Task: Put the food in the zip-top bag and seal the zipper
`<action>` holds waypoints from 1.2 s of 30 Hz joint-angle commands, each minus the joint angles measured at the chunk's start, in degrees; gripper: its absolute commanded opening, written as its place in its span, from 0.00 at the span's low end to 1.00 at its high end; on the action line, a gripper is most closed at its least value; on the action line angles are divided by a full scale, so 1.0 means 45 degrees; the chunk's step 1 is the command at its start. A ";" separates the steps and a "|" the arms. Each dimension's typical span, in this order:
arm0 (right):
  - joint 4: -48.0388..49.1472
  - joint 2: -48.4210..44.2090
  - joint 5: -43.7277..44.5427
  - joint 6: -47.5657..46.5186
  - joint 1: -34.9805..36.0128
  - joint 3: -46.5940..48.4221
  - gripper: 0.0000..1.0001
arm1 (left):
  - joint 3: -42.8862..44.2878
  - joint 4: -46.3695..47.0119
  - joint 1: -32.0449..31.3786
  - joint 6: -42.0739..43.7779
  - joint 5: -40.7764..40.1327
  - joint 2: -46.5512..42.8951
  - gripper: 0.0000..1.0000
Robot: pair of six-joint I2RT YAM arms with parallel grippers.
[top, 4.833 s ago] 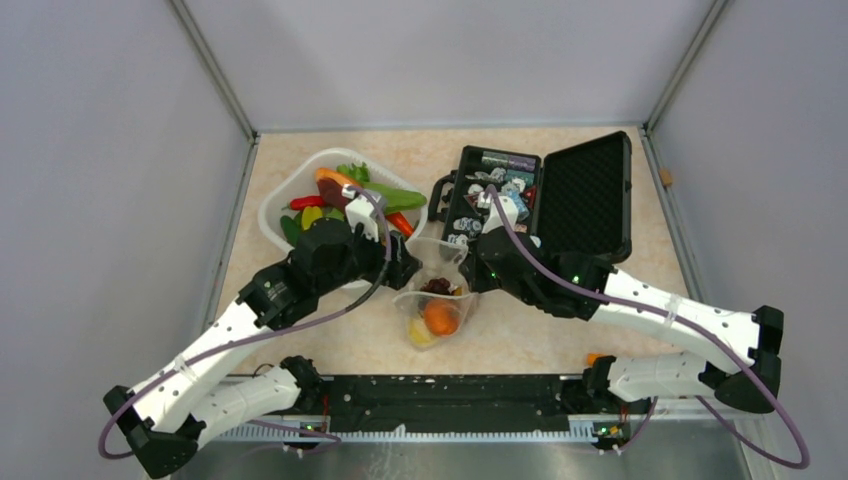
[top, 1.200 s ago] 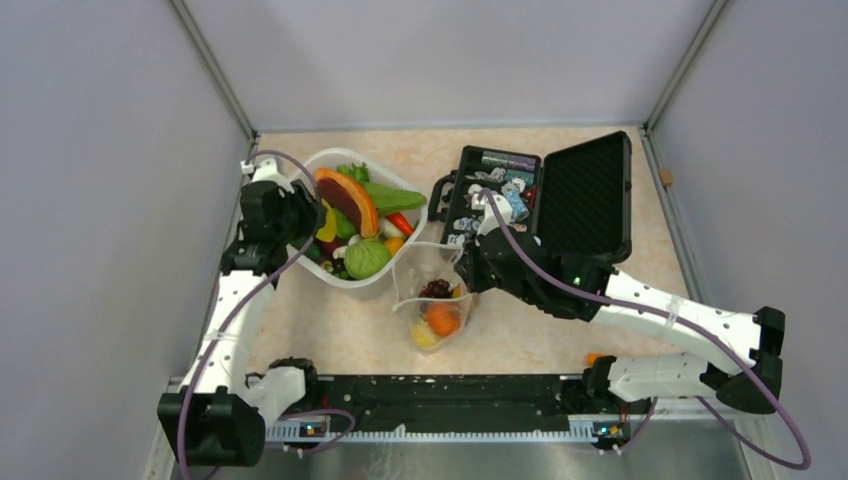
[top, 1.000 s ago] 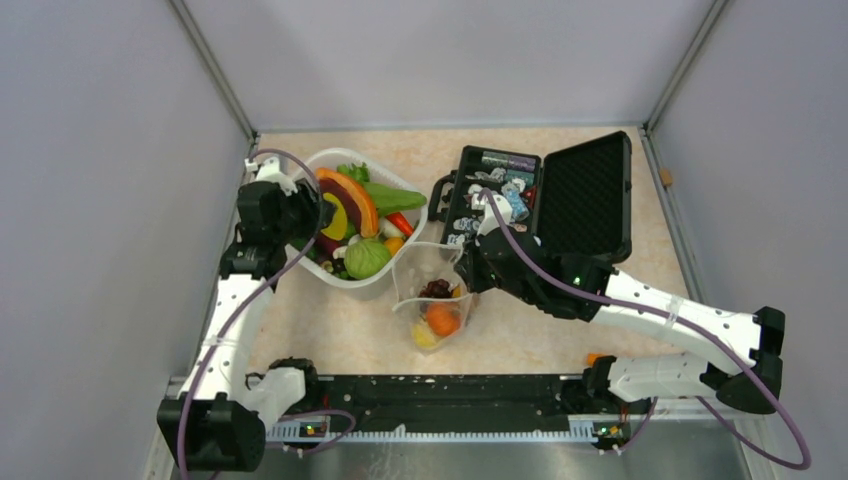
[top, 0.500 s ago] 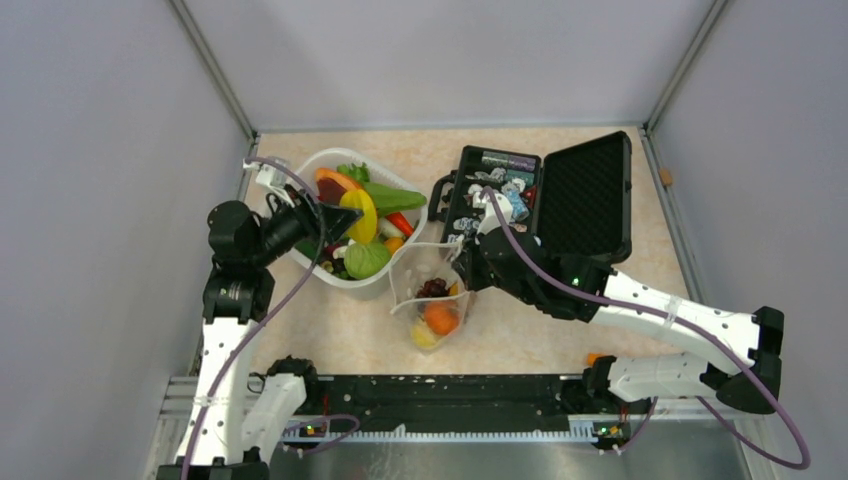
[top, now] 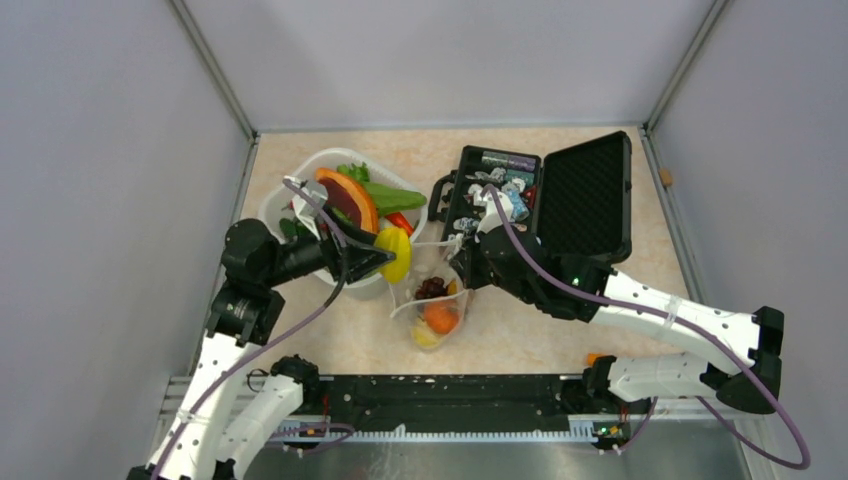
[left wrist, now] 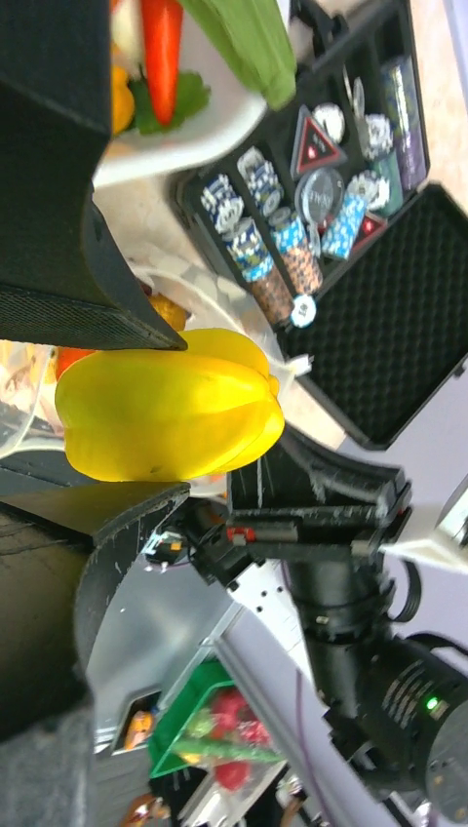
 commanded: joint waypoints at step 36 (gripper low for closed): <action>0.0777 -0.0606 0.0718 0.0619 -0.0048 -0.0118 0.00 | 0.0986 -0.2694 -0.6595 0.4675 -0.7864 0.3027 0.53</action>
